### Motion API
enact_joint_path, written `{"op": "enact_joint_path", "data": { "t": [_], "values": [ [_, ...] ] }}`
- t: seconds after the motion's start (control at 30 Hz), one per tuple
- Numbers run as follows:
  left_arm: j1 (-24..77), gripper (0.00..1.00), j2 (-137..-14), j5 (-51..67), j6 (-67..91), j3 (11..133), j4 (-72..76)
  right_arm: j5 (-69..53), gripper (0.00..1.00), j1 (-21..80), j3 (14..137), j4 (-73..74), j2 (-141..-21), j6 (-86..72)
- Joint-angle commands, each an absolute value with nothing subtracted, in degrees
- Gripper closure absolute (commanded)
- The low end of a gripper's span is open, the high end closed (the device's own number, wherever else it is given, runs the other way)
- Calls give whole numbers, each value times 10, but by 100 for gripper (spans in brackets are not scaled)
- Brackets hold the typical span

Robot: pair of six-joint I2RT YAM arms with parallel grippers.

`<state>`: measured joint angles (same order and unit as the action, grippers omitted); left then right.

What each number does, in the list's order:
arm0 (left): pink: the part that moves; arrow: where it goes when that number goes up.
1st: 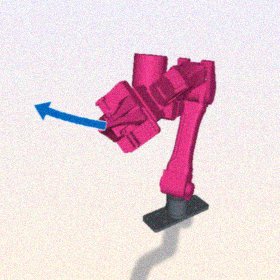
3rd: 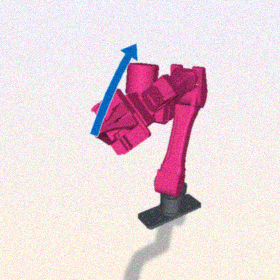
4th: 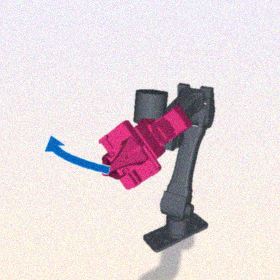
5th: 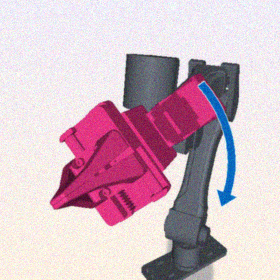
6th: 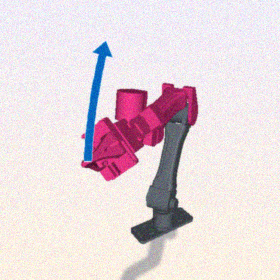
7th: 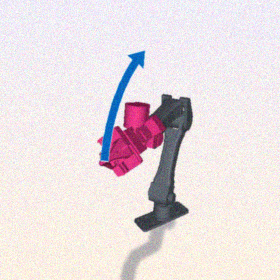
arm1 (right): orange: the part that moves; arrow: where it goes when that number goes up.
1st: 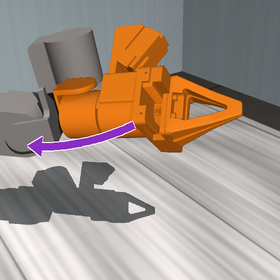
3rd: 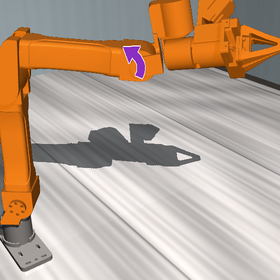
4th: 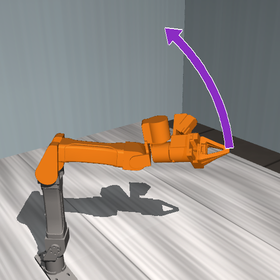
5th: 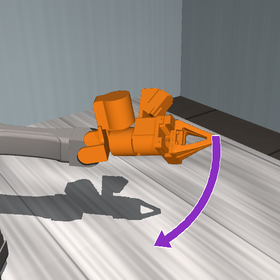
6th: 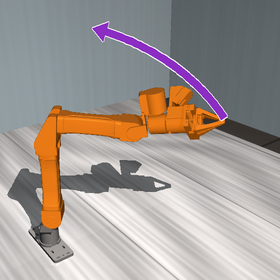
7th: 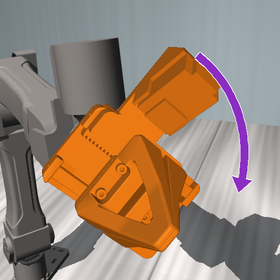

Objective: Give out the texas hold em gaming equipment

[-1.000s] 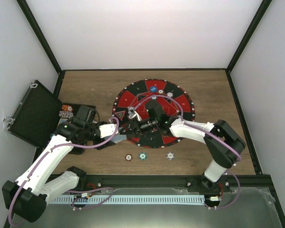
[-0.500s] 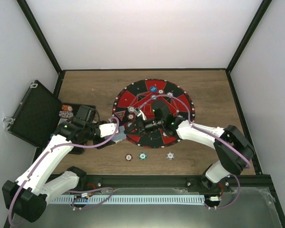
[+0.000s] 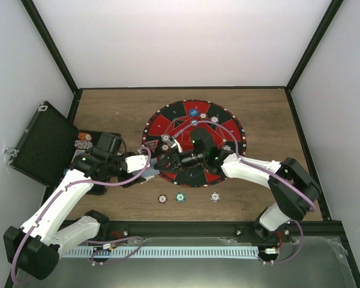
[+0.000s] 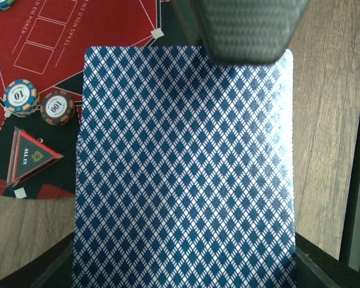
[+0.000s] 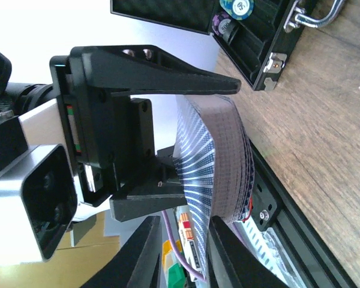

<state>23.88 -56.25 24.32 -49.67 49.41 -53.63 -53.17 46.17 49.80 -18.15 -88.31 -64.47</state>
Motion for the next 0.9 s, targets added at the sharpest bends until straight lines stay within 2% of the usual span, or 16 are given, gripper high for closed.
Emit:
{"op": "enact_joint_path", "data": {
  "t": [0.0, 0.1, 0.23, 0.67, 0.87],
  "values": [
    [236, 96, -563, 247, -495, 491, -527, -544, 80, 472, 503, -218, -898, -661],
    [235, 96, -563, 246, -495, 491, -526, -546, 86, 473, 504, -224, -901, -665],
    [235, 96, -563, 246, -494, 491, -527, -542, 99, 470, 508, -209, -898, -658],
    [205, 96, -565, 242, -508, 490, -541, -585, 99, 336, 513, -92, -844, -575],
    [173, 96, -559, 247, -521, 487, -560, -596, 99, 268, 565, -18, -884, -506]
  ]
}}
